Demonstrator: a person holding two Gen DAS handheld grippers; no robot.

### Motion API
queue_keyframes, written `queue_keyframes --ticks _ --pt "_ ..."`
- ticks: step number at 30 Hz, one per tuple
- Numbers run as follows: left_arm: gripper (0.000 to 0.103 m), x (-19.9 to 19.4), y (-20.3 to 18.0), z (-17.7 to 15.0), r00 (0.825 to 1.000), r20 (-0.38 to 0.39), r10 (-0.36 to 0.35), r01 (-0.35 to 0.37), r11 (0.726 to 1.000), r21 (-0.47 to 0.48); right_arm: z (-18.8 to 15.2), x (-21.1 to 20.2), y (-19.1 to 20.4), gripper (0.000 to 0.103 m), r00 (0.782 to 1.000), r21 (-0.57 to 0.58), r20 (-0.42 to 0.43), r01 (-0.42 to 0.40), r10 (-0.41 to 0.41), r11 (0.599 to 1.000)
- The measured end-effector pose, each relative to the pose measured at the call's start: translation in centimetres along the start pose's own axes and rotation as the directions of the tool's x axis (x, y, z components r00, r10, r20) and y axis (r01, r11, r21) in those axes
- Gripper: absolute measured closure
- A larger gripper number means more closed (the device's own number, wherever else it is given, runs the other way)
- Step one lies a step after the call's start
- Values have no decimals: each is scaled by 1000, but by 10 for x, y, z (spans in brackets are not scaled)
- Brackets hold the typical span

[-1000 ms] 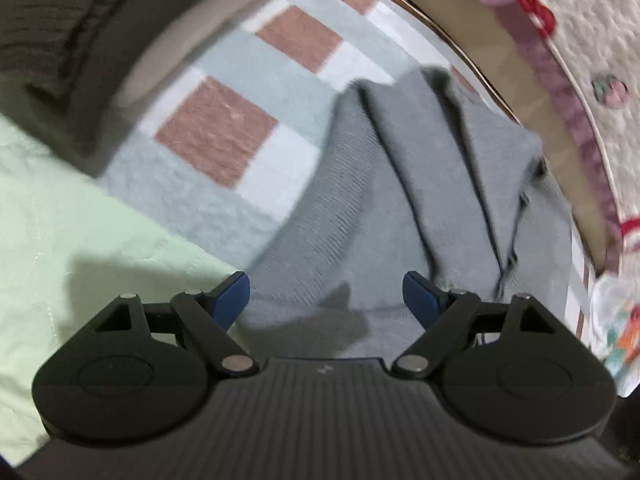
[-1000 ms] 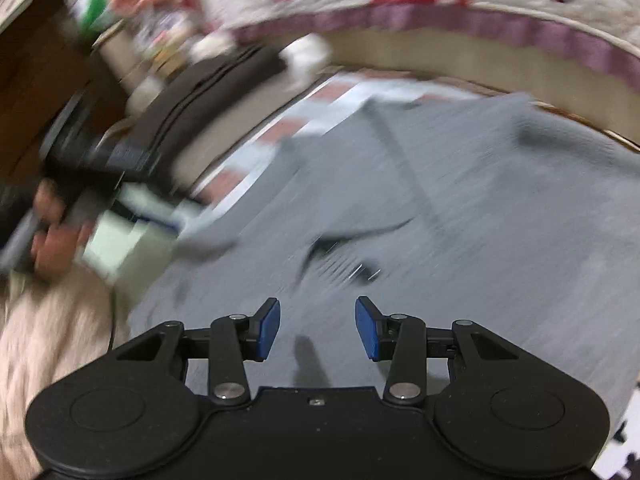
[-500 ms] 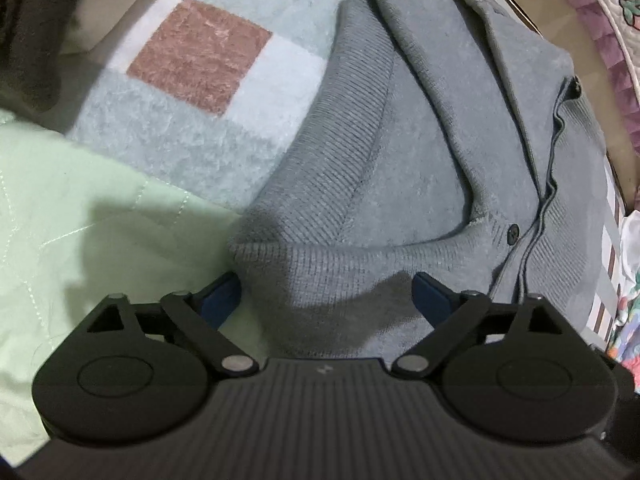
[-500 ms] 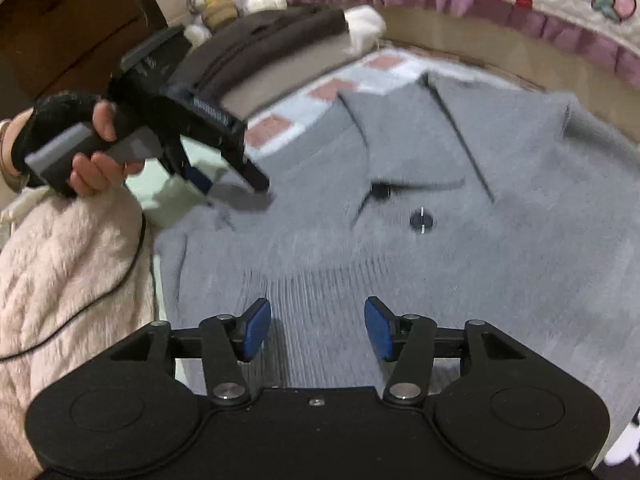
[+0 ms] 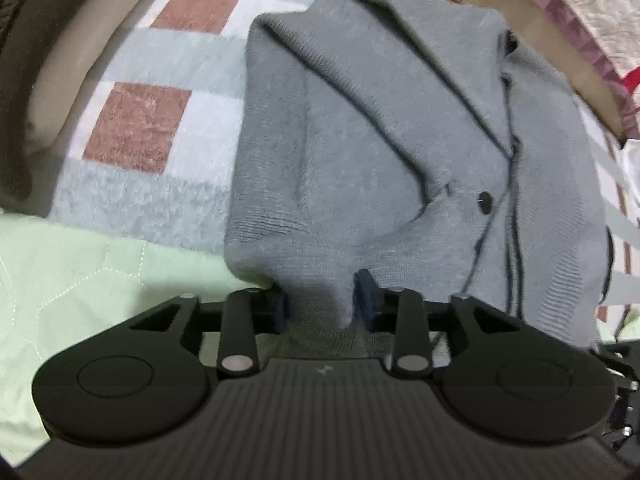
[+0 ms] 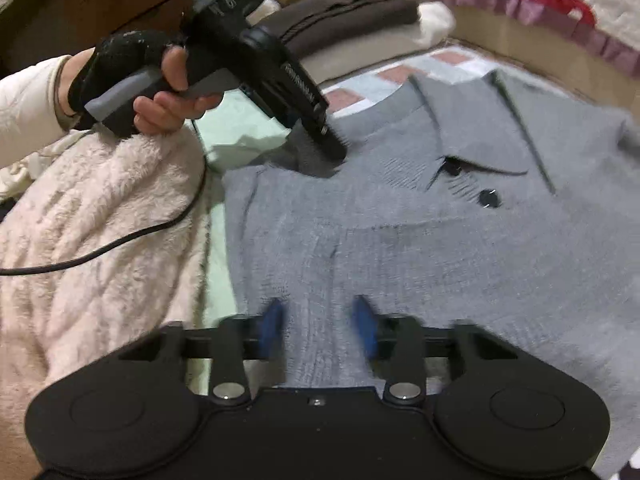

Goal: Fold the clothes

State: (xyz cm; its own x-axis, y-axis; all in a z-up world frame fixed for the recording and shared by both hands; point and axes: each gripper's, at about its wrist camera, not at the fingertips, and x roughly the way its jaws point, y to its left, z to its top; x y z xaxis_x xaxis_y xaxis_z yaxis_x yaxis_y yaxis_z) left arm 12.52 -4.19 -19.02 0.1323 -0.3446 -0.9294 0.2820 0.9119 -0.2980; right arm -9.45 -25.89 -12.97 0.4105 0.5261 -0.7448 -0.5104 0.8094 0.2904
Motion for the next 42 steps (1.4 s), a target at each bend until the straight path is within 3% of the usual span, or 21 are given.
queue_keyframes --ticks 2,4,6,8,10,11,13,15,17,20,22,25,27,29,30,32,33,38,41,42 --pt "55 3 3 2 1000 -17 -2 2 999 -36 0 -11 -3 93 999 26 20 -51 50 998" --pt "53 3 7 2 1000 -13 -19 18 998 -66 -3 -19 1 93 995 5 -4 -99 99 995" --pt "46 3 10 0 999 -8 -35 35 996 -86 -10 -16 5 93 993 -18 -47 -109 108 994" --pt "45 2 11 -1 999 -1 -47 47 994 -96 -15 -12 -4 93 993 34 -26 -118 119 992" --pt "54 0 8 -3 999 19 -38 39 997 -69 -16 -11 -9 92 989 62 16 -151 150 987" --pt "83 -4 4 -4 999 39 -27 29 999 -43 -17 -10 -11 86 988 76 29 -154 152 985" --pt "84 -16 -10 -8 996 93 -2 0 1000 18 -18 -13 -14 75 988 131 75 -143 134 981" --pt "86 -27 -23 -11 989 148 19 -31 996 79 -20 -26 -21 58 981 184 152 -147 120 972" --pt "86 -40 -36 -13 980 201 15 -39 993 113 -26 -44 -33 55 970 250 232 -128 69 960" --pt "86 -64 -58 -7 960 272 -71 40 992 119 -44 -74 -59 54 945 393 325 -102 -34 914" --pt "87 -81 -90 -5 941 320 -113 50 979 199 -57 -85 -66 54 949 416 306 -63 -75 907" --pt "90 -107 -158 -12 915 327 -236 100 918 384 -72 -83 -49 54 977 319 197 10 -77 948" --pt "90 -114 -207 -25 905 275 -324 137 836 532 -84 -72 -27 54 991 225 133 -3 -28 974" --pt "89 -103 -253 -46 914 182 -361 165 744 647 -98 -70 -19 54 986 231 165 -32 -7 973" --pt "89 -90 -272 -54 927 122 -354 185 716 673 -105 -69 -16 54 982 242 189 -47 1 969" --pt "89 -47 -294 -69 955 1 -296 221 717 661 -118 -73 -23 54 967 334 255 -88 0 938" --pt "89 -33 -296 -75 960 -32 -279 232 724 649 -122 -75 -23 54 963 352 270 -89 -10 932" --pt "89 6 -280 -92 961 -96 -260 267 773 575 -141 -80 -21 54 950 372 307 -65 -57 926" --pt "87 -1 -267 -91 959 -82 -271 271 795 543 -146 -75 -31 54 938 422 346 -129 -28 898" --pt "82 -5 -266 -91 962 -71 -264 260 801 539 -145 -73 -36 54 936 432 350 -139 -23 891"
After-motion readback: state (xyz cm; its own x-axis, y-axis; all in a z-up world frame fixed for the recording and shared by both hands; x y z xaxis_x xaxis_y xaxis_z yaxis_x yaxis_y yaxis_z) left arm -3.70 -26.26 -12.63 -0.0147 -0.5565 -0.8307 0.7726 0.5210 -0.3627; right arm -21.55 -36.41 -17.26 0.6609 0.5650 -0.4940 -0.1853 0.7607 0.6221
